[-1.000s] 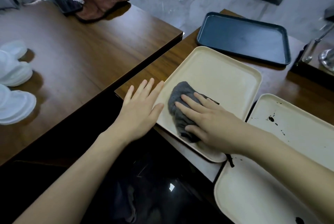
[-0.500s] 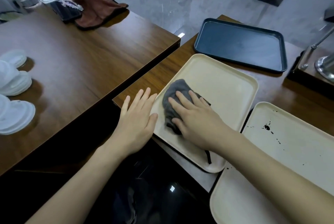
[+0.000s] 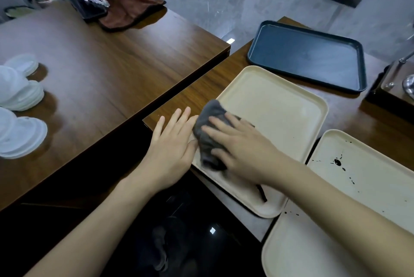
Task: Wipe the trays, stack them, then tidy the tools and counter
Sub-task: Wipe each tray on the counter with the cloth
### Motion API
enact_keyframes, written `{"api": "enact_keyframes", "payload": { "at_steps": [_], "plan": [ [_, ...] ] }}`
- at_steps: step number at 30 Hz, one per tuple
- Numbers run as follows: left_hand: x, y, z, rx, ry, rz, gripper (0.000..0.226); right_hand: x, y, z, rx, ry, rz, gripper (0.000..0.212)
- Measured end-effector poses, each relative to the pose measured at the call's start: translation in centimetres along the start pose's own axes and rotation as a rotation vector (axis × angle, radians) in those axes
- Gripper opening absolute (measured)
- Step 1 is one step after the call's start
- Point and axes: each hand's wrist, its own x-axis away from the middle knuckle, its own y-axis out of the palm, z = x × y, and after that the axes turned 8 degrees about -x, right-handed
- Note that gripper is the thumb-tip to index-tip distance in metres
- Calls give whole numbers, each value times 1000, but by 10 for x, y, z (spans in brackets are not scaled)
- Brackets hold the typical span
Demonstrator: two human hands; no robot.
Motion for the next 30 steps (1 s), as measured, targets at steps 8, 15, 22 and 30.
{"api": "enact_keyframes", "payload": {
  "at_steps": [8,15,22,30],
  "plan": [
    [-2,3,-4,-25,5,0,66,22,0,7,37,-11,-50,70],
    [-4,6,1,-42,-18,38,64,21,5,2,38,52,22,64],
    [-4,3,2,-54,-27,39,55,74,19,10,82,-64,16,60],
    [-3,0,9,-48,-53,43,54,88,12,7,149,13,-68,68]
  ]
}}
